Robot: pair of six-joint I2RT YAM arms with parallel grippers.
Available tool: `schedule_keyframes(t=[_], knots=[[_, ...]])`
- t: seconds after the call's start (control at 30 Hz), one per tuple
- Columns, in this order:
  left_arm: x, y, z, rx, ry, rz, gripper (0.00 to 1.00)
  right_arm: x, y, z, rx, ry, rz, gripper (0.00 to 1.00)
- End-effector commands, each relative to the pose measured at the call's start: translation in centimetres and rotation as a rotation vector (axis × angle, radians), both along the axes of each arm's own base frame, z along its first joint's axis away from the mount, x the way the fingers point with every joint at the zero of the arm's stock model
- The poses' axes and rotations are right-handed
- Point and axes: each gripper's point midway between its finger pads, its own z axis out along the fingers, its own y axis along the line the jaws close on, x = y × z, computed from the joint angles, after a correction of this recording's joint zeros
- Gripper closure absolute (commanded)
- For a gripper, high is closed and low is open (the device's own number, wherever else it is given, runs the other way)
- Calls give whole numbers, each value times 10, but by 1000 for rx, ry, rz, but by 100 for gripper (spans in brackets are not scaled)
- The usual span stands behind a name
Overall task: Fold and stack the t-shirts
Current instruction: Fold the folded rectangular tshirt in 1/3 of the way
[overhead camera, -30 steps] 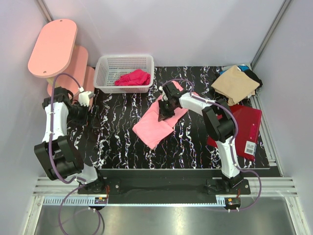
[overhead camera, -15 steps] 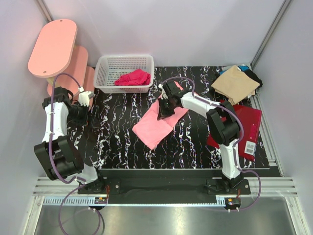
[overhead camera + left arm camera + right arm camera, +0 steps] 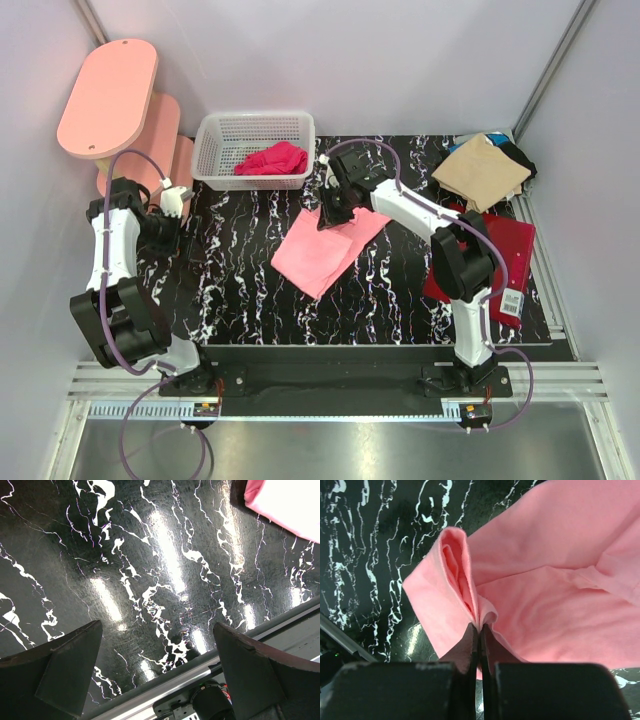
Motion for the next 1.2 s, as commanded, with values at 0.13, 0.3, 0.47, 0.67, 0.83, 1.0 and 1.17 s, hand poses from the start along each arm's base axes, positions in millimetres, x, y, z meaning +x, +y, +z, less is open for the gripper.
schedule_keyframes(t=[0.13, 0.3, 0.47, 0.67, 0.83, 1.0, 1.17], knots=[[5, 4, 10, 25, -46, -8, 1, 26, -20, -9, -56, -27, -36, 100], [3, 3, 8, 20, -38, -8, 1, 33, -35, -24, -91, -8, -66, 100], [4, 4, 8, 22, -38, -9, 1, 38, -40, -33, -93, 9, -76, 100], [4, 3, 11, 19, -48, -8, 1, 40, -37, -46, -99, 48, -78, 40], [2, 3, 10, 22, -46, -11, 1, 57, -51, -19, -195, -67, -172, 29], [0, 0, 11, 10, -49, -11, 1, 62, -58, 44, -457, -371, -252, 23], [-2, 0, 12, 14, -55, -11, 1, 15, -12, 62, -458, -412, -106, 21]])
